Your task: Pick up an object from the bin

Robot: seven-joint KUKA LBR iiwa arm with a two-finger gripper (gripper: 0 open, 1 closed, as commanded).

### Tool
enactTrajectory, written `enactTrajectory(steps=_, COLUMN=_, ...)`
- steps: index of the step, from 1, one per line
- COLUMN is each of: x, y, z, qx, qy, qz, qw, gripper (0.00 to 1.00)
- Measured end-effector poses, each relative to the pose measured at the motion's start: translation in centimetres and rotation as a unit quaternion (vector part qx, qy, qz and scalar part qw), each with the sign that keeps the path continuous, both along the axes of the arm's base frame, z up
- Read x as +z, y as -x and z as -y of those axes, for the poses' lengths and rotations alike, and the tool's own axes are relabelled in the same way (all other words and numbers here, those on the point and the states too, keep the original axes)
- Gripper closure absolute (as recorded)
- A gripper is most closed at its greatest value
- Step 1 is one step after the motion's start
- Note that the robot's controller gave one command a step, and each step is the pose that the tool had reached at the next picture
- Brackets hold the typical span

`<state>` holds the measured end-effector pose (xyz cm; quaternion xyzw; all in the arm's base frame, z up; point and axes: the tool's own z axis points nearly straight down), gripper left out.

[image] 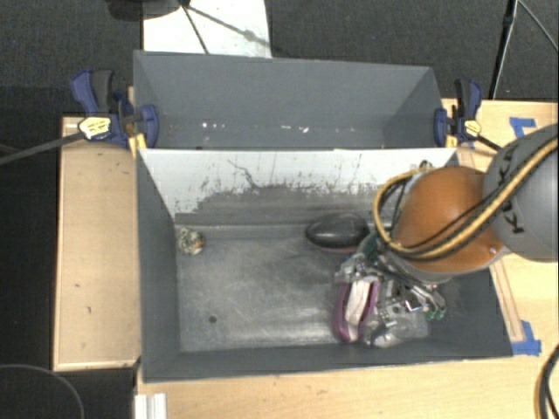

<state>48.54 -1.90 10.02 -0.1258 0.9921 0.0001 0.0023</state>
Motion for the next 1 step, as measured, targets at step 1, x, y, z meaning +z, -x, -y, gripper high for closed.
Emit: enactTrajectory(steps=1, x=-2.71, y=-0.57, z=-0.64, qx=0.061, qy=0.001, qz=0.0025, qw=0.9982, gripper=0.0)
